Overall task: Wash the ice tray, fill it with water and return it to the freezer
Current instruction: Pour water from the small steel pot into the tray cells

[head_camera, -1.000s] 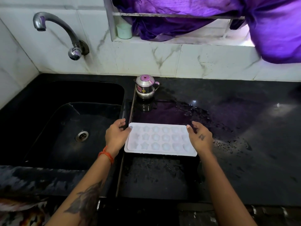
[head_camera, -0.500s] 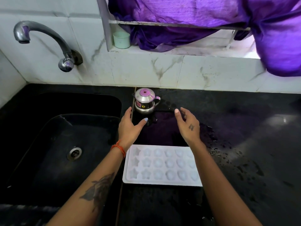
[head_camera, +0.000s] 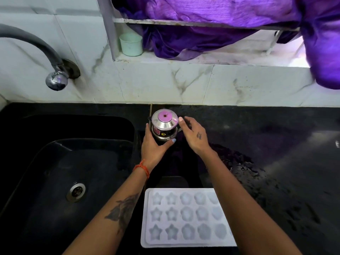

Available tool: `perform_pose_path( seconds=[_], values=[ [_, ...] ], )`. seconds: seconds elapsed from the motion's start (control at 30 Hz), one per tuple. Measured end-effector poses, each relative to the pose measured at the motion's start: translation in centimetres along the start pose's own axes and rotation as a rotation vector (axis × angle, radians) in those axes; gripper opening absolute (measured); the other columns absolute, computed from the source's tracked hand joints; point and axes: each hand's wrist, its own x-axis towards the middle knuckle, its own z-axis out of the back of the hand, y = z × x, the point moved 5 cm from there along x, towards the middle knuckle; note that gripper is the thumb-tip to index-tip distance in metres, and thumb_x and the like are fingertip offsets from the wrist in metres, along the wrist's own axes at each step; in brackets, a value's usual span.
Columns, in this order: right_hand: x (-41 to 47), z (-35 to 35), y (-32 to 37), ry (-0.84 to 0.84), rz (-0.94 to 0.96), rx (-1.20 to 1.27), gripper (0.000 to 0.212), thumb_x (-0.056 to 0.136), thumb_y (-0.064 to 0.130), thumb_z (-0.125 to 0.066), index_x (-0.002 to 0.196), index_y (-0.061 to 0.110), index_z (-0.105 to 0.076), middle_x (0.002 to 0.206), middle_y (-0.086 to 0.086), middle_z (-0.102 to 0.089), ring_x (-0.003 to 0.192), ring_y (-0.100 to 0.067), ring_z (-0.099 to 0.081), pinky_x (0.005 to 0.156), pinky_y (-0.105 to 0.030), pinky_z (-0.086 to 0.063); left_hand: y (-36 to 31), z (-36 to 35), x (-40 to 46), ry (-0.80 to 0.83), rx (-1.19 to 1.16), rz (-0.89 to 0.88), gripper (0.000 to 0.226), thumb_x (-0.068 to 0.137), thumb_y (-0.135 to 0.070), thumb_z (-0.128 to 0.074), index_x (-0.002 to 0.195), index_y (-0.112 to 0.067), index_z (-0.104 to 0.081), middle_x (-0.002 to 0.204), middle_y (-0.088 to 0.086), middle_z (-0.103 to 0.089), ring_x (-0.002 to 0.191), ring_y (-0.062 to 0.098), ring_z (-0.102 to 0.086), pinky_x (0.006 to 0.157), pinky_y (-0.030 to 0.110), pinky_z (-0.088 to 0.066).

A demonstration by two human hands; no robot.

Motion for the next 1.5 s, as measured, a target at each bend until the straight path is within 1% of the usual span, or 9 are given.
perform_pose_path(
  seconds=[0.1,0.2,0.33,0.53,0.67,1.0,1.13,1.23,1.5],
  values=[
    [0.6,-0.6,-0.2,0.037,-0.051,0.016,0.049,0.090,0.055,-0.048,0.114,0.014,-0.059,0.108,-0.003,-0.063,0.101,-0.016,-0.057,0.084,-0.027,-0.043,0.1,-0.3,0.8,-0.004,-0.038,-0.042,0.100,0.064,-0.033,-0.084,0.145,-0.021,-0.028,0.142,0.000,-0.048,0.129,0.016,-0.045,0.102,0.025,-0.036],
    [0.9,-1.3,-0.2,0.067,-0.068,0.058,0.038,0.089,0.052,-0.053,0.091,0.014,-0.054,0.084,0.001,-0.059,0.079,-0.013,-0.053,0.068,-0.026,-0.041,0.2,-0.4,1.1,-0.053,-0.036,-0.054,0.092,0.059,-0.041,-0.084,0.138,-0.023,-0.040,0.132,-0.001,-0.056,0.120,0.014,-0.053,0.098,0.029,-0.043],
    [1.0,-1.6,-0.2,0.034,-0.059,0.095,0.036,0.087,0.047,-0.059,0.078,0.014,-0.049,0.076,-0.003,-0.059,0.076,-0.019,-0.057,0.076,-0.037,-0.049,0.1,-0.3,1.5,-0.121,-0.056,-0.029,0.079,0.064,-0.031,-0.084,0.133,-0.017,-0.047,0.128,0.004,-0.059,0.118,0.019,-0.055,0.099,0.032,-0.043],
    [-0.1,-0.8,-0.6,-0.005,-0.048,0.094,0.042,0.079,0.057,-0.063,0.067,0.019,-0.050,0.079,-0.011,-0.066,0.084,-0.031,-0.065,0.082,-0.050,-0.053,0.0,-0.3,0.7,-0.087,-0.130,-0.023,0.069,0.063,-0.022,-0.085,0.125,-0.019,-0.055,0.117,0.003,-0.066,0.108,0.019,-0.061,0.095,0.035,-0.048],
    [-1.8,0.3,-0.4,-0.036,-0.016,0.116,0.051,0.071,0.064,-0.062,0.067,0.014,-0.053,0.078,-0.012,-0.068,0.081,-0.029,-0.066,0.079,-0.050,-0.054,-0.9,-0.1,-1.1,-0.081,-0.147,-0.050,0.069,0.060,-0.026,-0.086,0.122,-0.021,-0.057,0.113,0.000,-0.067,0.105,0.015,-0.062,0.094,0.034,-0.049],
    [-7.6,4.3,-0.1,-0.040,0.046,0.087,0.051,0.061,0.076,-0.058,0.052,0.026,-0.052,0.059,0.004,-0.059,0.074,-0.024,-0.066,0.075,-0.048,-0.056,-3.1,-0.3,-8.4,-0.071,-0.177,-0.038,0.061,0.064,-0.017,-0.084,0.119,-0.017,-0.060,0.101,-0.003,-0.068,0.097,0.011,-0.063,0.087,0.023,-0.049],
    [-9.7,5.9,-0.5,-0.025,0.084,0.046,0.051,0.067,0.070,-0.062,0.056,0.020,-0.056,0.062,0.000,-0.064,0.074,-0.023,-0.066,0.077,-0.048,-0.055,-3.1,-1.1,-11.5,-0.079,-0.202,-0.008,0.058,0.063,-0.019,-0.085,0.117,-0.014,-0.063,0.100,-0.001,-0.072,0.096,0.012,-0.066,0.088,0.033,-0.053],
    [-11.3,7.1,-0.9,0.003,0.084,0.041,0.053,0.061,0.075,-0.060,0.060,0.022,-0.058,0.064,-0.004,-0.067,0.074,-0.023,-0.067,0.077,-0.048,-0.056,-3.1,-1.6,-14.1,-0.107,-0.212,0.027,0.061,0.058,-0.030,-0.087,0.113,-0.017,-0.065,0.097,-0.002,-0.073,0.093,0.011,-0.068,0.087,0.039,-0.054],
    [-14.6,8.7,-1.9,0.055,0.120,0.016,0.058,0.059,0.076,-0.061,0.063,0.019,-0.060,0.062,-0.006,-0.066,0.073,-0.026,-0.068,0.077,-0.049,-0.056,-2.9,-2.8,-19.6,-0.191,-0.285,0.089,0.045,0.057,-0.030,-0.088,0.095,-0.028,-0.063,0.094,-0.003,-0.072,0.087,0.011,-0.069,0.081,0.034,-0.057]
  ],
)
